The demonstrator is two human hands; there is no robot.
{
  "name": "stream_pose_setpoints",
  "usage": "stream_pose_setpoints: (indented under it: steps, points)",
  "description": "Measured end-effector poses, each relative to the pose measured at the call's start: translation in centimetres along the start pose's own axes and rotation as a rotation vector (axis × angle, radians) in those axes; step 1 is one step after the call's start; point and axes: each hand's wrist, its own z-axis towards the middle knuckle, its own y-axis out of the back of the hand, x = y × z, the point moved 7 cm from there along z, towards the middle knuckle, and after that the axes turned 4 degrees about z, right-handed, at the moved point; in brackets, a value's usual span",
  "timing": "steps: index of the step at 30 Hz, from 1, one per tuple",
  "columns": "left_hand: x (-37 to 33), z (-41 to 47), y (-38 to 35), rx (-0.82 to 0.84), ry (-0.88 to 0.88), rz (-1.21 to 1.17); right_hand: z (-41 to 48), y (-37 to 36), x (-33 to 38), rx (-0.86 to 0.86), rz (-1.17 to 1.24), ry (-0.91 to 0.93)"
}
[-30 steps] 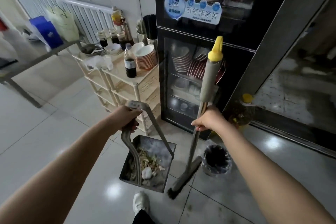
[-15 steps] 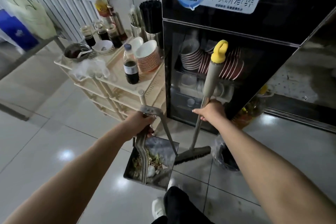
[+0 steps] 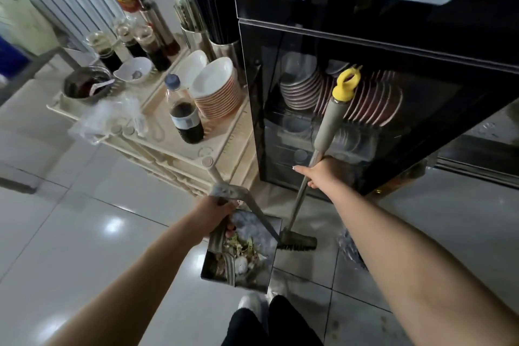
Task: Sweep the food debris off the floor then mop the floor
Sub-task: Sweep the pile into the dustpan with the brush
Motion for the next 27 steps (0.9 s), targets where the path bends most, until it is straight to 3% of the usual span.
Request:
stream_pose_setpoints:
  steps: [15,27]
  points:
    - [-1.0,7.6,-2.6,0.151,0.050,0.003,9.2,-4.7,-6.2,0.007,-0.080,-0.201]
    - [-0.4,11.3,-3.9,0.208,0.045,0.109,15.2,-5.6,-4.4,-0.049,-0.007,-0.152]
